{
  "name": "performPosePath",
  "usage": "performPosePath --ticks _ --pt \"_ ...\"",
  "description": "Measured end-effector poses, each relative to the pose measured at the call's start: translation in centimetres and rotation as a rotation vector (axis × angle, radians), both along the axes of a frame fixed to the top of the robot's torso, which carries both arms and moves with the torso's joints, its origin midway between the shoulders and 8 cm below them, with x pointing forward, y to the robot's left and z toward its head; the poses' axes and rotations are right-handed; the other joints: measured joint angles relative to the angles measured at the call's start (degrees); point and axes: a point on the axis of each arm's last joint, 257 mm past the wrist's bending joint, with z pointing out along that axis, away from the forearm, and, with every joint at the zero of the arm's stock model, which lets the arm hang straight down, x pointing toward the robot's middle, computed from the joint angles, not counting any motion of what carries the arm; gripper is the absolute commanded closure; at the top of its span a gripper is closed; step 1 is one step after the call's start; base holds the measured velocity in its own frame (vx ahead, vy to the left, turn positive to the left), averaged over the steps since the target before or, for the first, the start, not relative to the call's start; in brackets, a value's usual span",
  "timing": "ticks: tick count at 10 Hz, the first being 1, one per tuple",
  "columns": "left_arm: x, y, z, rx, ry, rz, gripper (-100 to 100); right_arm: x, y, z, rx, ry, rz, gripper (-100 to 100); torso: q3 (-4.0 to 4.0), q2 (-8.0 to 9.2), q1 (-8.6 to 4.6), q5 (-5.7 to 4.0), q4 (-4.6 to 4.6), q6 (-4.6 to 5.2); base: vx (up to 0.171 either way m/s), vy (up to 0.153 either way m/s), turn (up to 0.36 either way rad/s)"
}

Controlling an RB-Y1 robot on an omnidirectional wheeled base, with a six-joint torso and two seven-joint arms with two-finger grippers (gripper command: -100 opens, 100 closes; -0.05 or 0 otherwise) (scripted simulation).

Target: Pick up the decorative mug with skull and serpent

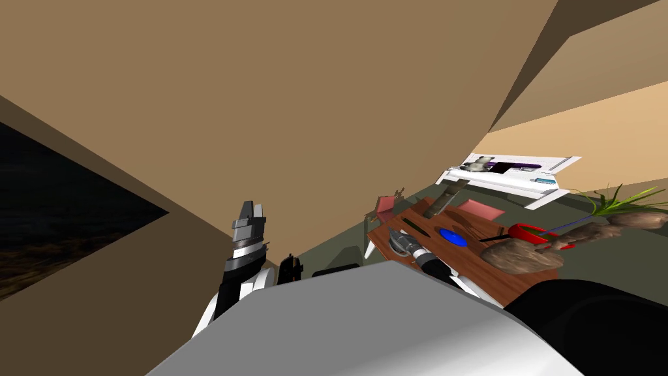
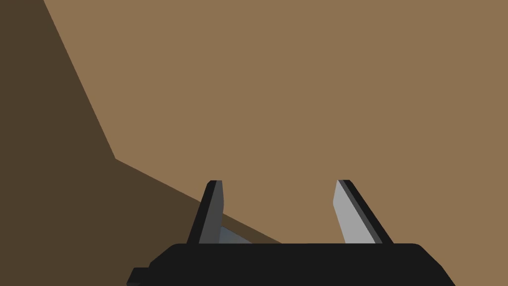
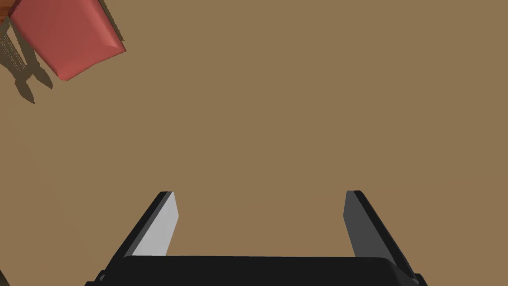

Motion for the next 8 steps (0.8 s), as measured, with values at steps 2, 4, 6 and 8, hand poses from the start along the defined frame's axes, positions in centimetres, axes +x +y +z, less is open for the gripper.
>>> performPosePath --ticks 2,4,6,8 --pt "0.00 0.00 0.00 0.000 0.000 0.000 0 -1.00 -0.69 -1.25 -0.025 0.039 -0.009 -100 -0.06 -0.10 0.02 0.00 -0.02 -0.02 0.003 -0.002 0.012" --pt "0.00 0.00 0.00 0.000 0.000 0.000 0 -1.00 -0.63 -1.33 -0.028 0.040 -0.007 -100 -0.09 -0.16 0.01 0.00 -0.03 -0.02 -0.008 0.002 -0.015" --pt "0.00 0.00 0.00 0.000 0.000 0.000 0 -0.99 -0.63 -1.34 -0.028 0.041 -0.007 -100 -0.06 -0.11 0.04 0.01 -0.02 -0.02 -0.001 0.000 -0.001" --pt "0.00 0.00 0.00 0.000 0.000 0.000 0 -0.99 -0.63 -1.34 -0.028 0.041 -0.007 -100 -0.07 -0.13 0.00 0.00 -0.03 -0.03 -0.005 -0.004 0.023"
